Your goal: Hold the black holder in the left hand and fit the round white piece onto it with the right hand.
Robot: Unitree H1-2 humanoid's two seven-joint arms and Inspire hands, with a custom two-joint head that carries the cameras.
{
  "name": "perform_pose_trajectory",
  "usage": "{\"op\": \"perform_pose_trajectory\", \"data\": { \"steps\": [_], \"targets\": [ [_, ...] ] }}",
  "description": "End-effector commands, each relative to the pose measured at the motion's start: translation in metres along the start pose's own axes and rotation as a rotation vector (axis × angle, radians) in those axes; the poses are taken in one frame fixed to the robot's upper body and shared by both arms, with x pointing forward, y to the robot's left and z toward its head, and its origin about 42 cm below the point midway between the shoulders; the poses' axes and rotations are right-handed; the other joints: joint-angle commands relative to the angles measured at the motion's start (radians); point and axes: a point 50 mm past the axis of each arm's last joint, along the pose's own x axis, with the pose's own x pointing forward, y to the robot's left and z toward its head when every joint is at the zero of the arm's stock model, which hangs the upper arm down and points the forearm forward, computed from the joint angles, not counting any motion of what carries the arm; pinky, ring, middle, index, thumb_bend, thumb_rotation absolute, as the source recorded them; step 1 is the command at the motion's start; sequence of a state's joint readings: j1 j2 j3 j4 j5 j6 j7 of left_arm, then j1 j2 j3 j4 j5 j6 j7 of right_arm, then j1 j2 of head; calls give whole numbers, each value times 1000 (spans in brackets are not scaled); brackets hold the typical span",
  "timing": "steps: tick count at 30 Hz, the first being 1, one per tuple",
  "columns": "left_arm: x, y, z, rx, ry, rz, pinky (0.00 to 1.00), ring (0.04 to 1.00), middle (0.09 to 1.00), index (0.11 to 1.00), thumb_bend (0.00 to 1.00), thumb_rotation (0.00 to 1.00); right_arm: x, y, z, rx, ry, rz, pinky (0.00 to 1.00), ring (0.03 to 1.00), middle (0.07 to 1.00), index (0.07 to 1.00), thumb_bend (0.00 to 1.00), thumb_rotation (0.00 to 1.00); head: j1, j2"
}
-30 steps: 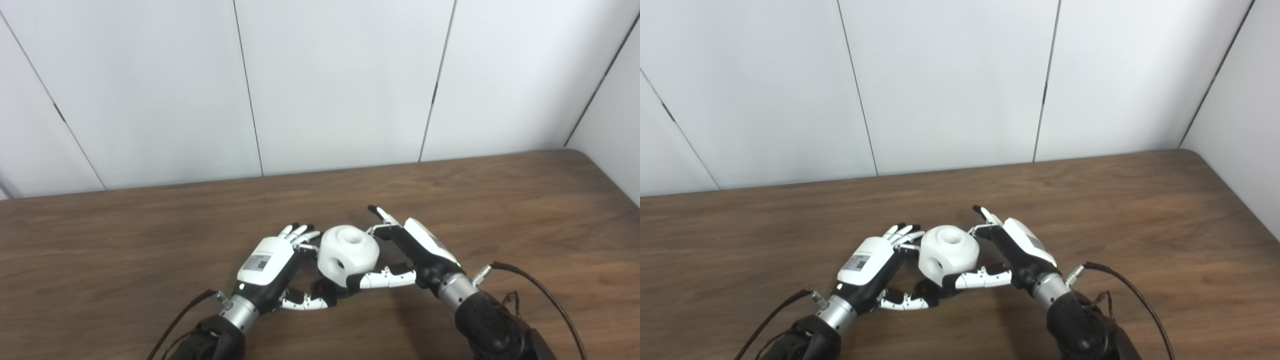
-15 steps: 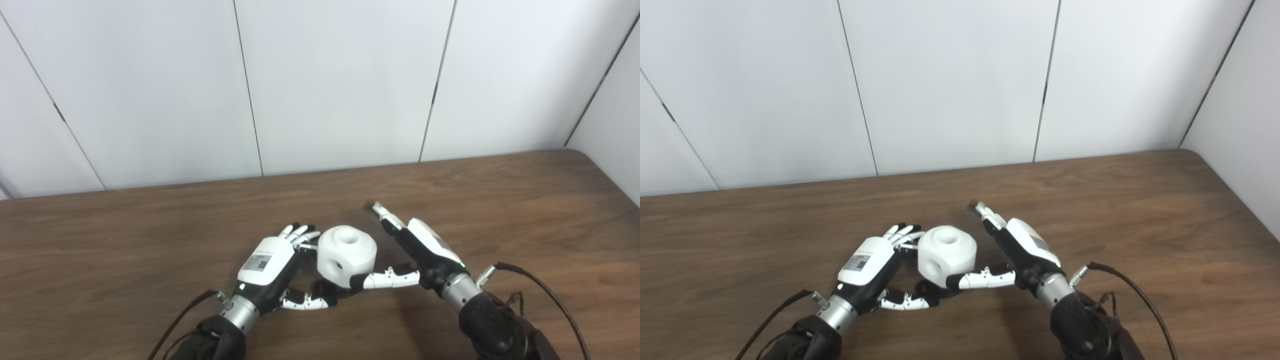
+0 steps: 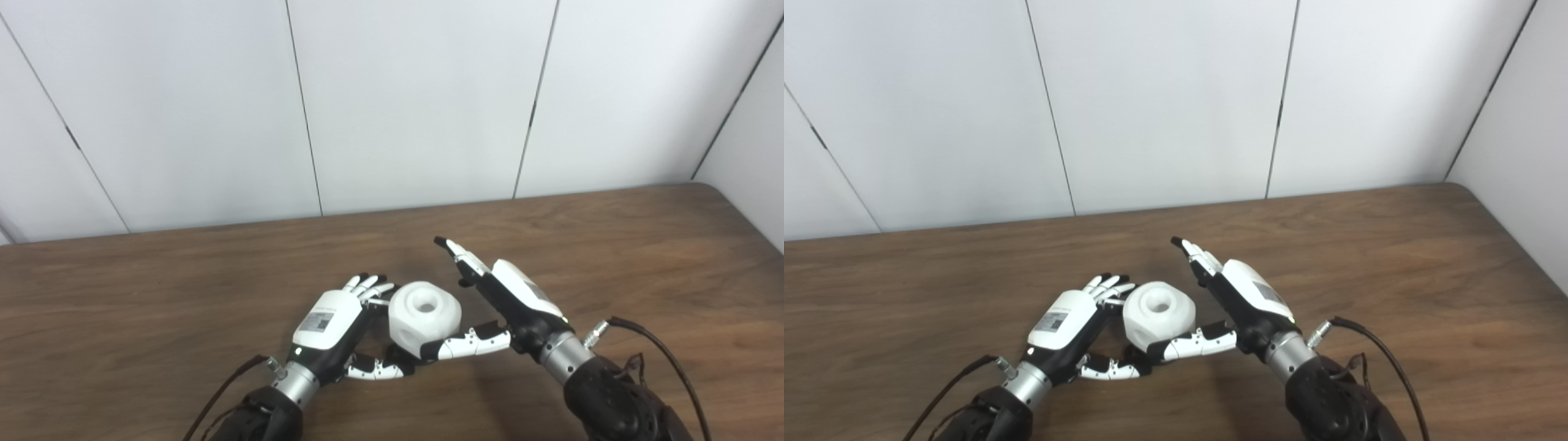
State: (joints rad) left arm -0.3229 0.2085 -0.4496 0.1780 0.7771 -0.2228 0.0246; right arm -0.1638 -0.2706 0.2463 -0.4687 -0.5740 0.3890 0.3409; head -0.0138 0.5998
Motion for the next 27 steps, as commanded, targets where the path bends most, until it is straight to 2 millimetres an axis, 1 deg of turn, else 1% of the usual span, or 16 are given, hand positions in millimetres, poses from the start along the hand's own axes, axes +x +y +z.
{"op": "perform_pose_trajectory", "data": {
  "steps": [1,9,13,15,17,19,21,27],
  "targets": [
    [10,8,6,14,-34,16,1000,952,875,481,517,51,3,-14,18,-25,-75,-44,839,1000,1000,1000,1000,572,-3,1],
    [11,7,5,17,-34,16,1000,956,879,481,517,51,3,-17,18,-27,-69,-44,844,1000,1000,1000,1000,571,-3,0],
    [11,8,3,20,-28,19,1000,953,878,481,517,52,3,-17,16,-20,-58,-43,888,1000,1000,1000,1000,556,-6,-6],
    [11,8,2,17,-27,22,1000,952,877,481,517,52,2,-17,13,-18,-53,-43,929,1000,1000,1000,1000,552,-5,-9],
    [11,9,1,18,-28,26,1000,948,874,481,517,52,2,-17,12,-24,-48,-45,939,1000,1000,1000,1000,551,-5,-10],
    [11,10,0,22,-28,29,1000,946,872,481,517,52,1,-17,10,-34,-45,-51,941,1000,1000,1000,1000,561,-5,-10],
    [10,10,-1,23,-30,34,1000,945,871,481,518,52,1,-17,8,-41,-42,-55,915,1000,1000,1000,1000,573,-5,-11],
    [9,10,-3,18,-29,43,1000,943,871,481,518,52,0,-17,6,-38,-34,-59,926,1000,1000,1000,1000,579,-5,-13]
  ]
}}
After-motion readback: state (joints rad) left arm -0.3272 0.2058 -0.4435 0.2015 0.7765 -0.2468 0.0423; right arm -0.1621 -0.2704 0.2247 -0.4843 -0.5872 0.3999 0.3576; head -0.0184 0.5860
